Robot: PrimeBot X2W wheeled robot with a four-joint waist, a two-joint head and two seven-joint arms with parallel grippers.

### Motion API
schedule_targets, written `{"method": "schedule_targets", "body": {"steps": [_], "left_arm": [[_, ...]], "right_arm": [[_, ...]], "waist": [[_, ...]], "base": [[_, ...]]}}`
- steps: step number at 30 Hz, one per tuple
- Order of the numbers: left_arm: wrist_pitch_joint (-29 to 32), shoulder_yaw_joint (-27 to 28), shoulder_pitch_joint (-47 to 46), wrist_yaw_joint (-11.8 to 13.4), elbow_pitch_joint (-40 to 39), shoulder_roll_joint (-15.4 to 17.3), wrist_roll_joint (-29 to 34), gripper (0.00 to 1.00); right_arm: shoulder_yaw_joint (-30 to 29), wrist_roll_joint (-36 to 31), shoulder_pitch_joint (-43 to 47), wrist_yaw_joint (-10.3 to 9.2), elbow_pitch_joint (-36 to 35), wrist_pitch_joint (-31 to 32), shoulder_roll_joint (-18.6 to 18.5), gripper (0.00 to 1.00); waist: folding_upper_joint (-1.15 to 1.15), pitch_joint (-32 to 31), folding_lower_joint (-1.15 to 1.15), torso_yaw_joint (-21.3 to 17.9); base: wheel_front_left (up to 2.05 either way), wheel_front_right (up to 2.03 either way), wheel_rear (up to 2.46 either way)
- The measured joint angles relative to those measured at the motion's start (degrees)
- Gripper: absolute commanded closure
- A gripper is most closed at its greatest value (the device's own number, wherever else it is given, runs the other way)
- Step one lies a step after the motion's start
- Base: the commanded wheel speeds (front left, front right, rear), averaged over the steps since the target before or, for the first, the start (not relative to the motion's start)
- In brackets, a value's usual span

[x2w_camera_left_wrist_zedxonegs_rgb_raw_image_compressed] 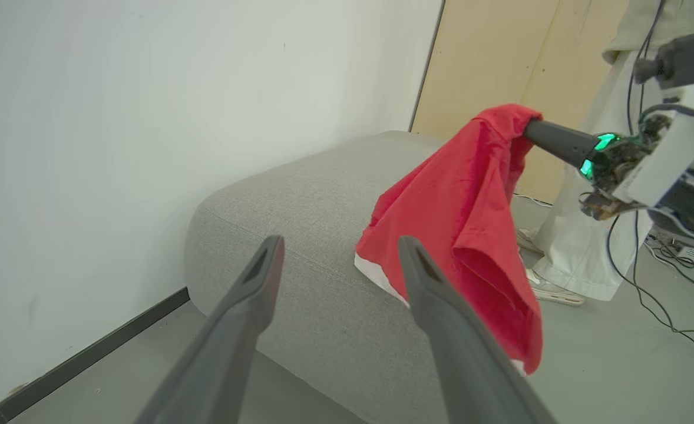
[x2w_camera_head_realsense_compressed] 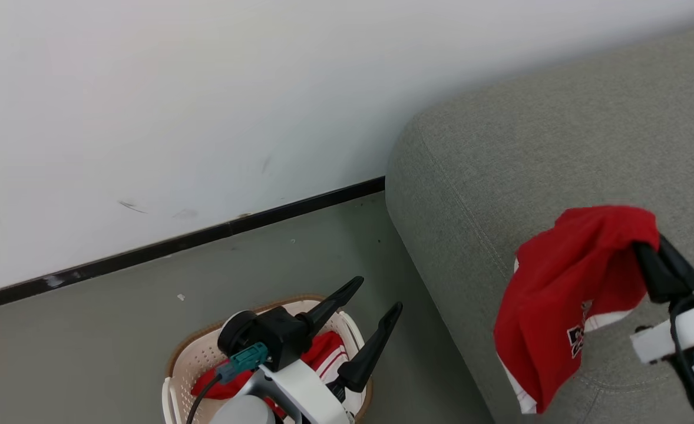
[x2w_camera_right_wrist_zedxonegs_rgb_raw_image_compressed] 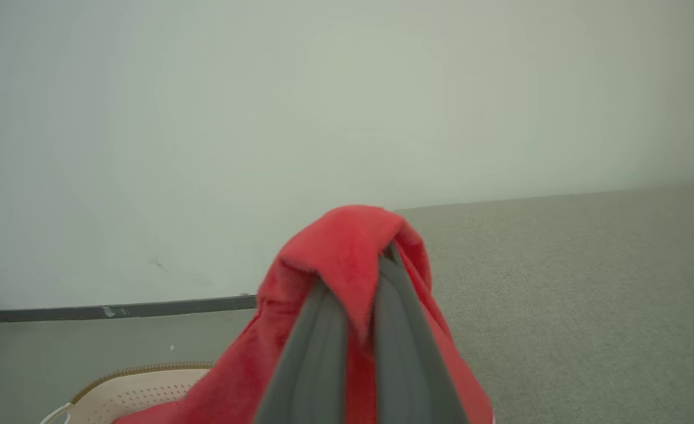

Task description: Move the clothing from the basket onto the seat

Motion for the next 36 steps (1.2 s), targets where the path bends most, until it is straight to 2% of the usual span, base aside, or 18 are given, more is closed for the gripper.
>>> {"method": "schedule_targets", "body": {"steps": [6, 12, 17, 27, 36], "left_arm": [[0.0, 0.4, 0.0, 1.0, -0.6, 0.0, 0.5, 0.0], [-0.1, 1.7, 0.0, 2.5, -2.3, 0.4, 1.1, 0.0], [0.0, 2.3, -0.4, 3.1, -3.8, 1.3, 1.5, 0.0], [1.6, 2.6, -3.2, 3.8, -7.6, 2.1, 3.6, 0.0], [3.1, 1.7, -4.5, 3.8, -9.9, 2.8, 4.5, 0.0]], "right_arm": [[-1.9, 0.3, -9.9, 0.0, 1.9, 0.0, -3.9, 1.0], [-7.5, 2.5, -18.2, 0.0, 5.4, 0.0, -5.6, 1.0], [-8.6, 1.7, -23.3, 0.0, 8.0, 0.0, -8.7, 1.0], [-13.5, 0.2, -27.4, 0.0, 18.5, 0.0, -11.6, 1.0], [-15.9, -2.4, -30.7, 0.0, 24.6, 0.0, -12.1, 1.0]], "waist": [[0.0, 1.9, 0.0, 0.1], [0.0, 4.0, 0.0, 0.6], [0.0, 6.0, 0.0, 1.1], [0.0, 10.4, 0.0, 2.5], [0.0, 14.3, 0.0, 3.8]], "base": [[0.0, 0.0, 0.0], [0.0, 0.0, 0.0], [0.0, 0.0, 0.0], [0.0, 0.0, 0.0], [0.0, 0.0, 0.0]]}}
